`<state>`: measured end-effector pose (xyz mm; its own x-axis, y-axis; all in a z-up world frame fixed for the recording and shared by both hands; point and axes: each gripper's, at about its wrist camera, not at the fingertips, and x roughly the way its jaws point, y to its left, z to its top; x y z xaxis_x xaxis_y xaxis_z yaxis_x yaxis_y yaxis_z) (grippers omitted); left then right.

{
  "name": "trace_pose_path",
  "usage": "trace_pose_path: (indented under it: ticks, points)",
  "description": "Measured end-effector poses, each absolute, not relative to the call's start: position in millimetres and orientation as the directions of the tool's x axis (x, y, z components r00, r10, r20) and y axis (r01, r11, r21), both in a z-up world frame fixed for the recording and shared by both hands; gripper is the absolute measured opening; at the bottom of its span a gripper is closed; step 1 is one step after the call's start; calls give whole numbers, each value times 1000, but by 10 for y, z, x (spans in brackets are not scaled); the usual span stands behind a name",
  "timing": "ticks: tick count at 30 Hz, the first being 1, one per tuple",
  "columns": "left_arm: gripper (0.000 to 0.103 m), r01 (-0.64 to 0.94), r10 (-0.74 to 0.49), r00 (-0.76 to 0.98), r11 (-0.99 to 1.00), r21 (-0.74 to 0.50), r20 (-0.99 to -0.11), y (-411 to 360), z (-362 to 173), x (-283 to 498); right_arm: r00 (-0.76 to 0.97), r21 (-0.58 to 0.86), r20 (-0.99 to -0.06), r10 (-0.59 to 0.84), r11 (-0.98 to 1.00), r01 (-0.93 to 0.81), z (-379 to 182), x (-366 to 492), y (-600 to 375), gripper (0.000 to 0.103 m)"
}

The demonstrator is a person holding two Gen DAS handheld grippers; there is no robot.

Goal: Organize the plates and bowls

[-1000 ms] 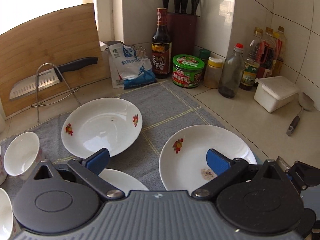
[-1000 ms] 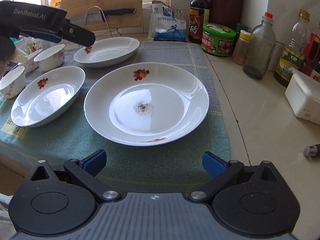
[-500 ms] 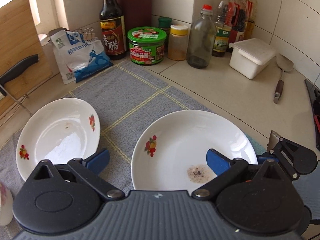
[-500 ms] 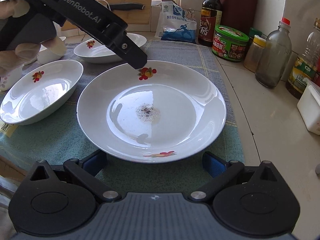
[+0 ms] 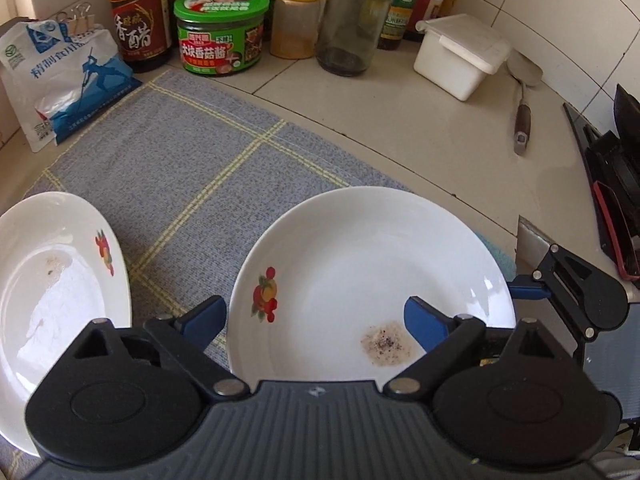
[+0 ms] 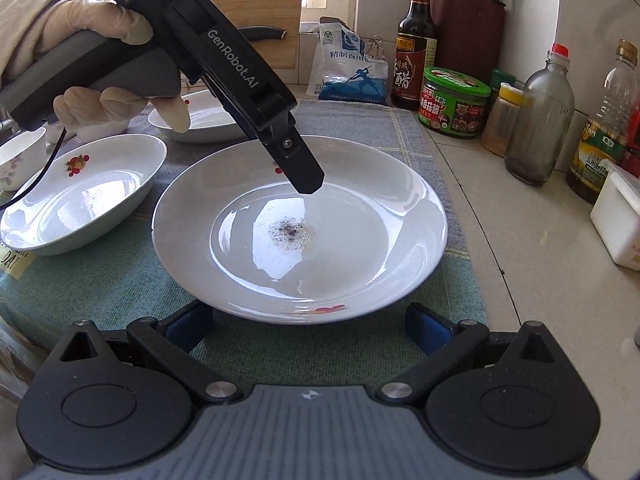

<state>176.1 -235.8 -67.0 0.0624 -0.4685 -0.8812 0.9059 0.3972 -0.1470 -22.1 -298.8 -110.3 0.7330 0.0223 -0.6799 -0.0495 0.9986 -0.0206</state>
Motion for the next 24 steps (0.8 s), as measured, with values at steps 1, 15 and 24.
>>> trace_pose_path:
  ticks: [1, 15, 24]
  points:
    - [93, 910, -461, 53, 388, -148, -886, -2380, -687, 1782, 732, -21, -681, 28, 998, -57, -1101, -208, -2994, 103]
    - [82, 934, -384, -99, 283, -219, -918, -2552, -794, 1936, 736, -23, -674, 60, 994, -102, -1102, -143, -3004, 103]
    - [82, 930, -355, -132, 279, -240, -925, -2600, -801, 1976, 715, -31, -696, 60, 993, -113, -1074, -94, -2989, 103]
